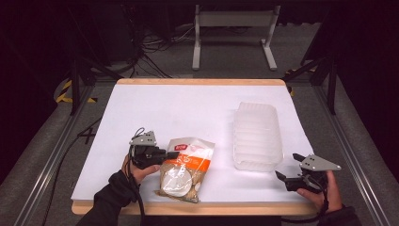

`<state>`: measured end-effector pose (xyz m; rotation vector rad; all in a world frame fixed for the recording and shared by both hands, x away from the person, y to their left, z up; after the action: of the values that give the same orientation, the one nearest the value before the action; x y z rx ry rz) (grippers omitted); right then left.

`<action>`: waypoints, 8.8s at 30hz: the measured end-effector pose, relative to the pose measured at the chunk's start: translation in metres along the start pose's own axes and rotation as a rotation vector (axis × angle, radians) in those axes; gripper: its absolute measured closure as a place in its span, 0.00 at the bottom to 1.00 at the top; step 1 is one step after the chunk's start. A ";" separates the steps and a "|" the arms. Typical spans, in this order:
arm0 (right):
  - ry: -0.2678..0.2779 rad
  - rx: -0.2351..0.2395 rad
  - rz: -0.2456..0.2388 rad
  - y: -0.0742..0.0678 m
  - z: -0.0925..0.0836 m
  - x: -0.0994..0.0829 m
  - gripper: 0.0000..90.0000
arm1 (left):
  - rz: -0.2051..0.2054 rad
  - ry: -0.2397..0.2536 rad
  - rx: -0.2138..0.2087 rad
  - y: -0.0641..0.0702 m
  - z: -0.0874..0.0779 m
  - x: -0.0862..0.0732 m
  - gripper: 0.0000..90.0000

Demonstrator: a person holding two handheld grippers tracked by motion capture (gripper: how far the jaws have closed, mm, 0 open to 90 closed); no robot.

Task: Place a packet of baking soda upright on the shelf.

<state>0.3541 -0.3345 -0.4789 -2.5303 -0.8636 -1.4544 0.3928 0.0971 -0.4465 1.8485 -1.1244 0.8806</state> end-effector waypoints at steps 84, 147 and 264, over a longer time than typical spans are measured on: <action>0.061 0.005 0.103 0.015 -0.009 -0.001 0.12 | 0.207 0.327 -0.105 0.054 0.108 0.204 1.00; 0.041 0.011 0.092 0.013 -0.007 -0.003 0.11 | 0.158 0.203 -0.177 0.051 0.181 0.146 1.00; 0.023 0.022 0.055 0.009 -0.008 -0.002 0.12 | 0.420 -0.011 0.088 0.062 0.148 0.131 0.44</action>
<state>0.3515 -0.3454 -0.4749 -2.4963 -0.7951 -1.4463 0.4071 -0.1005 -0.3852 1.7132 -1.5346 1.1709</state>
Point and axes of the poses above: each handheld gripper's, and its own axes: z roughly forward along the jaws, x roughly out of its top, y roughly to its right, the point moved 7 cm from there along z, roughly forward along the jaws, and after that the axes turned 5 degrees about -x, right-handed, at the moved point
